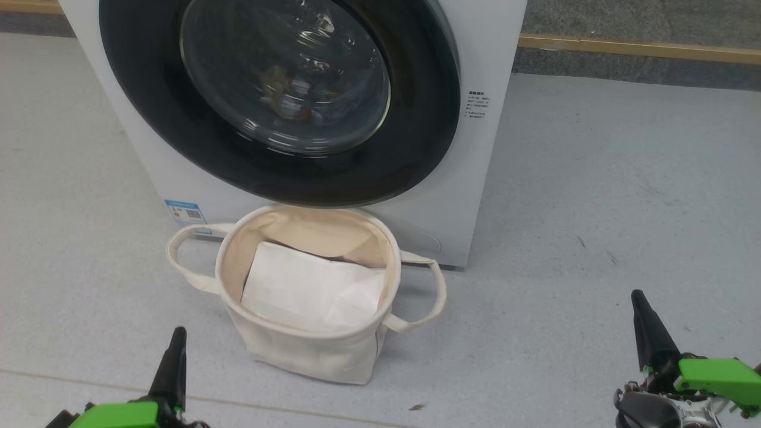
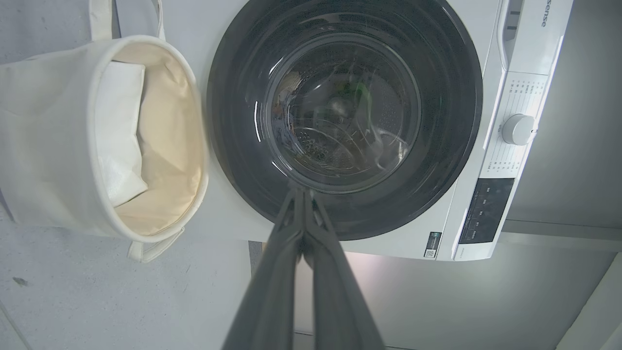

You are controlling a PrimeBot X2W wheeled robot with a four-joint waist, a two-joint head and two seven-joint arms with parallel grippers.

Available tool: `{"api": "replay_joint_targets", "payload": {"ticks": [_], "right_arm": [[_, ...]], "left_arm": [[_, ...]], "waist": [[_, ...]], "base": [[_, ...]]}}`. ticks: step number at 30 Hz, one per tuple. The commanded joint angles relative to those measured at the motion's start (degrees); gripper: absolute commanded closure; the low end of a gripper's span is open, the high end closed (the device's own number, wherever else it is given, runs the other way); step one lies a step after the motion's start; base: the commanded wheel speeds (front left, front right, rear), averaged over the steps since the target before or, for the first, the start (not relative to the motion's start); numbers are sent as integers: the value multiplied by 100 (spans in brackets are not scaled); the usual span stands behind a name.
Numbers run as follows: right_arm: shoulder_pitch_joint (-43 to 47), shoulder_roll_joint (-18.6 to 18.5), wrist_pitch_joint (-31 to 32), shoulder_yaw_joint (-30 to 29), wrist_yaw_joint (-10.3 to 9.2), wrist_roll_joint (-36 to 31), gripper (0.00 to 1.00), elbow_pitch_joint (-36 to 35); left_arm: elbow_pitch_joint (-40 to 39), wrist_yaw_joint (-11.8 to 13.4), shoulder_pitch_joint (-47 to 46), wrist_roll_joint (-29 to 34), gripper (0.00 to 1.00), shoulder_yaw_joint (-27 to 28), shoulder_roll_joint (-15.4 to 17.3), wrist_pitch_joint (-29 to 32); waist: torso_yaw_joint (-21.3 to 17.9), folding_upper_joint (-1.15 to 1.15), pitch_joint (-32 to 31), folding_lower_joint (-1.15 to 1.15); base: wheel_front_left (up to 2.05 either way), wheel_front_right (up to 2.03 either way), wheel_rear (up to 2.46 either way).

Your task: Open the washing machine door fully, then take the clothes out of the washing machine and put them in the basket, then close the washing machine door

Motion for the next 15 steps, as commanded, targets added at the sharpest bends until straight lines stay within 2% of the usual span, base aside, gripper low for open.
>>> {"api": "replay_joint_targets", "payload": {"ticks": [1,15], "right_arm": [[-84,-32,41,112,1,32,100,-229],[-84,-32,41,112,1,32,100,-229]], "left_arm": [[-220,-40,-210,-19,100,192,33,44],[-220,-40,-210,-19,100,192,33,44]], "waist": [[0,0,0,0],[0,0,0,0]], "base": [[0,0,0],[0,0,0]]}}
